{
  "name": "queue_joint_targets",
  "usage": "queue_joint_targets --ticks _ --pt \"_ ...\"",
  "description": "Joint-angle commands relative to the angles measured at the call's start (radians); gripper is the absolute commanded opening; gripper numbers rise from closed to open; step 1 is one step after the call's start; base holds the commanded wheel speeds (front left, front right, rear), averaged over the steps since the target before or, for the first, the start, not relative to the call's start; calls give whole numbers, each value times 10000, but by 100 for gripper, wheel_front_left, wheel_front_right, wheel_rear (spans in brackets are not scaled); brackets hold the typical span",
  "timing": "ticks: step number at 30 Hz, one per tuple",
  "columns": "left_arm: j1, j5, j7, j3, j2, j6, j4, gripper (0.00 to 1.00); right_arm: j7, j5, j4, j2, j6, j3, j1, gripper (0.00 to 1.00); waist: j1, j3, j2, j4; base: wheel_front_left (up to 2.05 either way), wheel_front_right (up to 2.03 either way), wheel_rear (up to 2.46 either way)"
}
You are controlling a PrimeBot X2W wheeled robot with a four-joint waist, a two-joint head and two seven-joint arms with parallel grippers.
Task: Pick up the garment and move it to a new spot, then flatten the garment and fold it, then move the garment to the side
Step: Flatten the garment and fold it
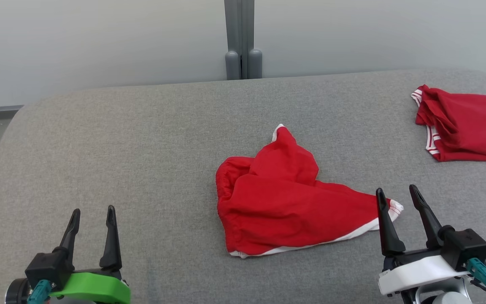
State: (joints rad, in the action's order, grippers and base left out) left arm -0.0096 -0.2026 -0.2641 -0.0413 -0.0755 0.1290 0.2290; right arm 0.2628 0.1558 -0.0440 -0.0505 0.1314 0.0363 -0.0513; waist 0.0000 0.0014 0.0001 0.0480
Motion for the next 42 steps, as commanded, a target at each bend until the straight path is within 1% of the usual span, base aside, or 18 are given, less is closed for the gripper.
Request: queue_joint_targets --ticks 1,14,36,39,42 --pt "158 22 4 -41 -50 34 10 100 25 -81 -48 -5 -17 -30 -62 100 0 -14 -1 0 0 0 0" --pt "241 193 4 -12 -2 34 5 100 25 -121 -398 -5 -17 -59 -82 100 0 -113 -1 9 0 0 0" --pt "236 162 4 20 -17 34 46 100 25 -62 -518 -4 -17 -79 -22 100 0 -99 -1 -1 0 0 0" --pt "233 153 4 83 -20 34 39 100 25 -57 -542 -3 -17 -96 25 100 0 -59 -1 -7 0 0 0" --pt "204 119 4 355 -60 34 118 100 25 -106 -585 -6 -17 -104 137 100 0 29 -1 -13 0 0 0"
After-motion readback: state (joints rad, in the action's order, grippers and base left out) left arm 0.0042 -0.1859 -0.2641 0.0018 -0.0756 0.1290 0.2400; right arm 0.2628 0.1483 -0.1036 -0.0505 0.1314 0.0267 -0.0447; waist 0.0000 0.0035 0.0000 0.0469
